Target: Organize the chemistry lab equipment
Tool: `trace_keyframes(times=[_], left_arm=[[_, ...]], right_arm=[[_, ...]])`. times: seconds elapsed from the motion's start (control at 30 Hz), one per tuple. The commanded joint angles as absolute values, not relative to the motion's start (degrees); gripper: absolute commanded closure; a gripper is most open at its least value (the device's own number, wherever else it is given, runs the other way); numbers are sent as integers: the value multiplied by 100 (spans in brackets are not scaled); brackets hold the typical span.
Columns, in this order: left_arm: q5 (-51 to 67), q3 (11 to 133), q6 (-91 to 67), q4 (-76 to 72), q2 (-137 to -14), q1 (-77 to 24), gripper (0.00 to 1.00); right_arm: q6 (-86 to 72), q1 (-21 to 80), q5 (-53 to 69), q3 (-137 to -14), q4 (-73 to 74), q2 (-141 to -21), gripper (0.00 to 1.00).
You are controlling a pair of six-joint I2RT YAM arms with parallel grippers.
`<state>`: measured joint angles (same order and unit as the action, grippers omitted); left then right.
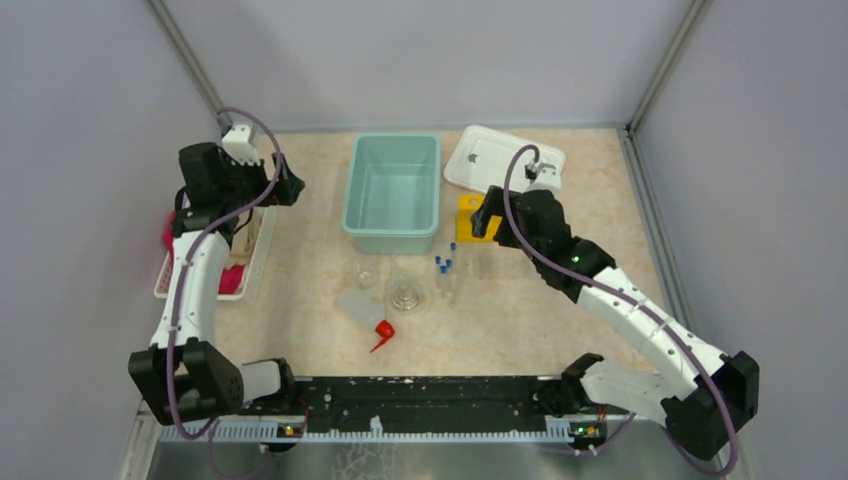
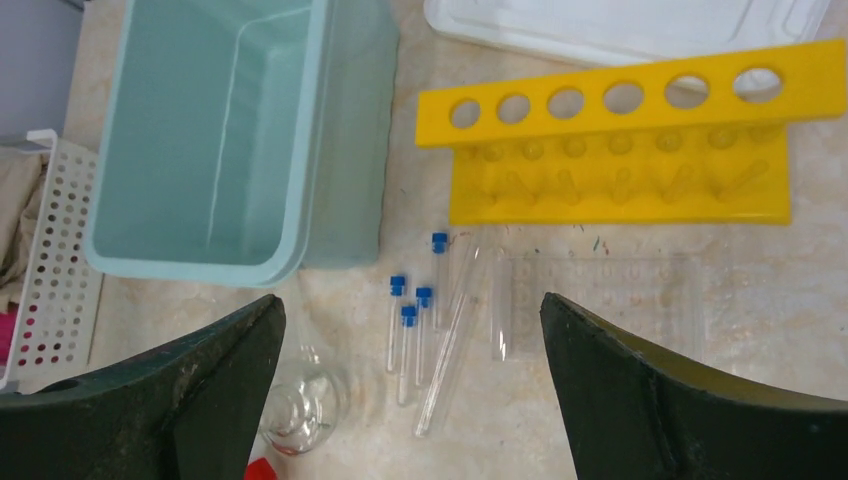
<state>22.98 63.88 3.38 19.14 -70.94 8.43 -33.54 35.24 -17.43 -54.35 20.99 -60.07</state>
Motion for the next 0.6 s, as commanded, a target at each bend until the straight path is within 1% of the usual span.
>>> trace_keyframes(times=[0.0, 0.1, 0.2, 0.27, 0.33, 0.43, 0.57], left_arm=[[2585, 6915, 213, 2758, -7015, 926, 1], [2536, 7071, 155, 2921, -7005, 928, 1], [2490, 7134, 100, 3027, -6990, 927, 1], [2466, 7131, 92, 3063, -6974, 933, 1], [2424, 7099, 103, 3080, -6962, 937, 1], [2389, 7045, 132, 3094, -6928, 936, 1], [2414, 6908, 182, 3046, -6804, 933, 1]], right_arm=[[-3796, 3524, -1288, -5306, 2001, -6041, 7], [-4080, 3691, -1708, -5778, 2839, -6791, 16], [-4331, 3944, -1895, -5895, 3030, -7173, 24], [-4537, 4077, -1939, -5899, 3027, -7371, 34], [-4737, 4167, -1958, -5928, 3001, -7594, 37], [-4887, 4268, -2000, -6081, 3003, -7959, 45], [-5083, 4342, -2223, -6395, 3147, -8507, 50]])
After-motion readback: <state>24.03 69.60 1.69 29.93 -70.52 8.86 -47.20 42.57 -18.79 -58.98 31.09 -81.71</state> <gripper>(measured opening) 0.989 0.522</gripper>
